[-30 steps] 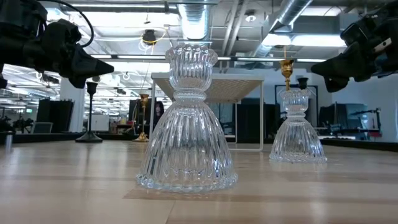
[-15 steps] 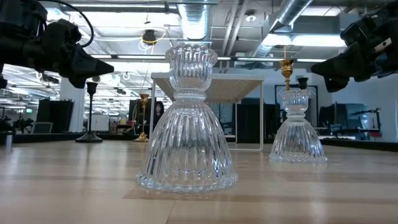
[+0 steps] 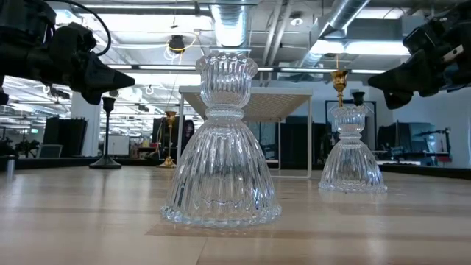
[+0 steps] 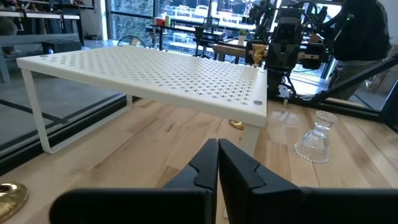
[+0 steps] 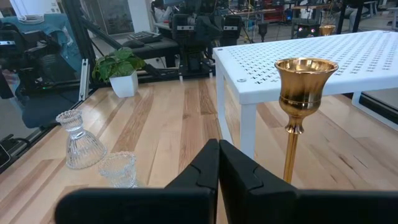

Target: Pick & Place candle stick holders

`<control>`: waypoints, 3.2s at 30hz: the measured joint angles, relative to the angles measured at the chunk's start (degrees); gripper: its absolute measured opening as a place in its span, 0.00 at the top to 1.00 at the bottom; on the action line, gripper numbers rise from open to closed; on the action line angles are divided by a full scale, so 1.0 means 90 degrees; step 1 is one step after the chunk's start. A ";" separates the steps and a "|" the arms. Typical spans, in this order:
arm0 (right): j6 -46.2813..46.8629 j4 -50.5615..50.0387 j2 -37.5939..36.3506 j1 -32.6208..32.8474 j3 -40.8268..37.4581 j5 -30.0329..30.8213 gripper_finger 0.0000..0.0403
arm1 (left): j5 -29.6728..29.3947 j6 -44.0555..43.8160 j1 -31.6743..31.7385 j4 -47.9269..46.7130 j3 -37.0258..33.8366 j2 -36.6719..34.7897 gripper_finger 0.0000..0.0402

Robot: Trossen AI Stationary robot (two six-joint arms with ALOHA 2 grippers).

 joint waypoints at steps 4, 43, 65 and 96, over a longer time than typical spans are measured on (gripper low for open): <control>-0.0081 0.0001 0.0000 0.0000 -0.0001 0.0000 1.00 | 0.0001 0.0000 0.0000 0.0000 0.0002 -0.0002 0.97; 0.1244 0.0002 0.0000 0.0000 -0.0001 0.0000 1.00 | 0.0001 0.0000 0.0001 0.0001 0.0002 -0.0002 0.97; 0.2019 0.0101 0.0000 0.0000 -0.0015 0.0000 1.00 | 0.0003 -0.4214 -0.0002 0.0200 0.0002 0.0000 0.97; 0.3848 0.0337 -0.0002 0.0000 -0.0006 0.0067 1.00 | 0.0001 -0.4190 -0.0002 0.0381 0.0000 0.0000 0.97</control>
